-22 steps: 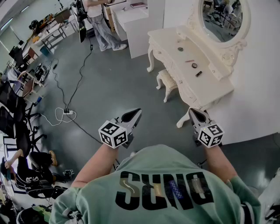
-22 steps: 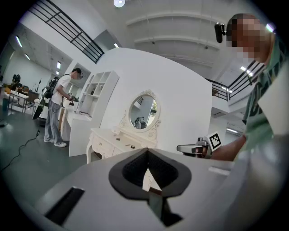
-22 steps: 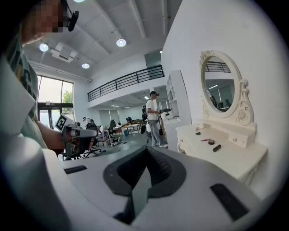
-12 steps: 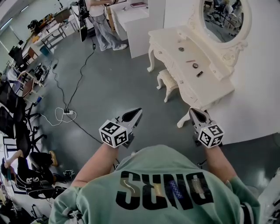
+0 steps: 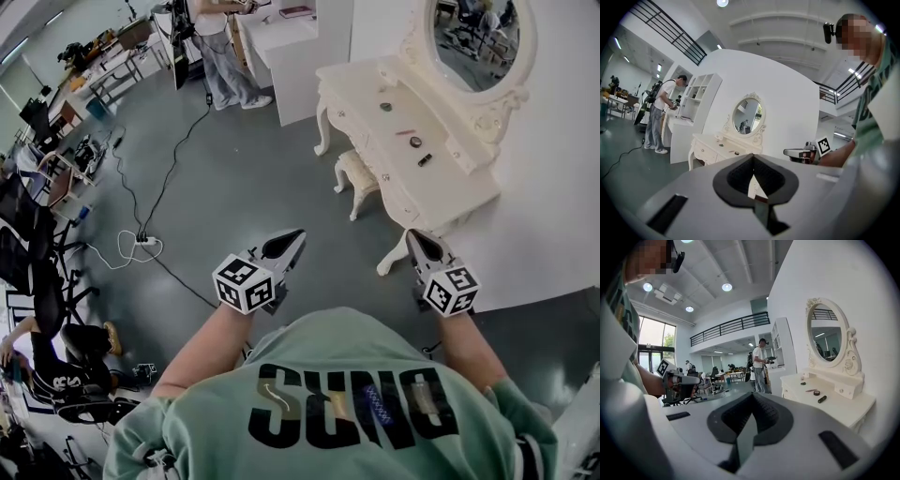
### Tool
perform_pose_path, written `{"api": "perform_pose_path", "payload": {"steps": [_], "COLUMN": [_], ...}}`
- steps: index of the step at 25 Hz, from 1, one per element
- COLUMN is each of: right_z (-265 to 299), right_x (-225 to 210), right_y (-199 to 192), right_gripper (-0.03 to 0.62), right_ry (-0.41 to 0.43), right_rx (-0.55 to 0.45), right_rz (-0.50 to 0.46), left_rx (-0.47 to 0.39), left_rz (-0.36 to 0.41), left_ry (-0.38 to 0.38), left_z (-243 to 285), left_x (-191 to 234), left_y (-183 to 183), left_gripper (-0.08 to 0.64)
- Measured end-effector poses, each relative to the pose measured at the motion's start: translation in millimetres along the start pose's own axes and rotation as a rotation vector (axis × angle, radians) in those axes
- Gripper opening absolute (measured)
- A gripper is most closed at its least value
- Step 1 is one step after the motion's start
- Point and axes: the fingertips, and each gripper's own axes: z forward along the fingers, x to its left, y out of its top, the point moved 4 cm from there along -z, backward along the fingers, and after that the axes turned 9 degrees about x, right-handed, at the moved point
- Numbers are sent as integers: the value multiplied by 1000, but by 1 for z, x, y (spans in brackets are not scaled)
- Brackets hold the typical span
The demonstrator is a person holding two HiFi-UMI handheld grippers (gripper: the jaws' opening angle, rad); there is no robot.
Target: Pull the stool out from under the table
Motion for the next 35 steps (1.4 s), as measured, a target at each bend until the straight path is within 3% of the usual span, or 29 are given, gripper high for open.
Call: {"api": "perform_pose_path", "payload": {"steps": [14,20,26,35], "right_z": [-35,-6,70,258], "right_x": [-52,-71,-85,-92], "right_y": [21,20,32,104], "right_gripper": [-6,-6,-6,-6], "right_ry": [95,130,100,-27], "right_rx": [-32,-23,-2,-33], "right_rz": [-78,-64,-46,-3], "left_rx": [-42,-17,-1,70], "left_rz": [-7,-12,-34,5], "left_ry": [84,101,58,-126], "left_z": [44,64,92,158], "left_x": [-52,-35,53,264], "left_y": [13,15,25,89], "left_gripper": [9,9,9,9]}}
